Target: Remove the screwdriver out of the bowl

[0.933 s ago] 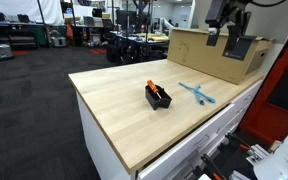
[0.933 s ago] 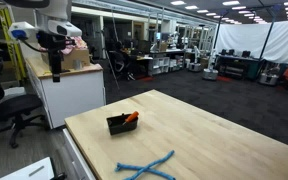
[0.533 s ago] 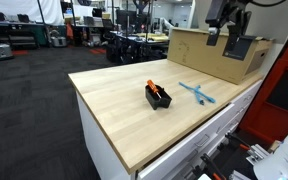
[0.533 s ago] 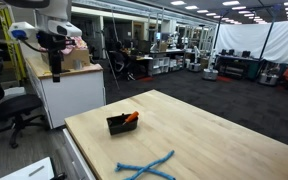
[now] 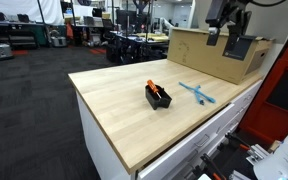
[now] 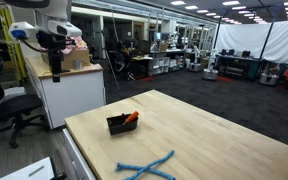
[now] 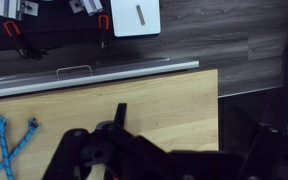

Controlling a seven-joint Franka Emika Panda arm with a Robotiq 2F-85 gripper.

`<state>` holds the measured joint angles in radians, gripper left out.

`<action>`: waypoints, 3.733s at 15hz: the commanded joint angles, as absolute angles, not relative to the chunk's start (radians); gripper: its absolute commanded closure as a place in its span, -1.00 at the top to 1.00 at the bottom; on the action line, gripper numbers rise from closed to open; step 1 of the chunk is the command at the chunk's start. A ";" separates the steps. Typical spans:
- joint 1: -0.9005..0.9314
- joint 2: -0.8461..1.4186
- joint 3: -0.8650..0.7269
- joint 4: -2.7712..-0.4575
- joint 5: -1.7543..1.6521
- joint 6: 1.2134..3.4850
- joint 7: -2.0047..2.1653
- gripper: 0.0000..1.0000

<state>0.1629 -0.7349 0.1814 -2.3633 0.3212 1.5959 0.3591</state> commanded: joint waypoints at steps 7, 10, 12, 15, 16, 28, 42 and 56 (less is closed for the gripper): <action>0.135 -0.737 0.199 -2.360 0.333 1.588 0.346 1.00; 0.133 -0.713 0.216 -2.344 0.321 1.587 0.358 1.00; 0.128 -0.660 0.252 -2.339 0.304 1.624 0.368 1.00; 0.124 -0.605 0.301 -2.350 0.297 1.741 0.393 1.00; 0.121 -0.589 0.314 -2.356 0.286 1.791 0.405 1.00; 0.093 -0.422 0.270 -2.366 0.018 2.040 0.442 1.00; 0.047 0.074 0.160 -2.283 -0.138 2.449 0.353 1.00; 0.146 0.241 0.076 -2.104 -0.132 2.461 0.430 1.00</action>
<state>0.1279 0.1989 0.0968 -2.1494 -0.1272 2.4764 0.4201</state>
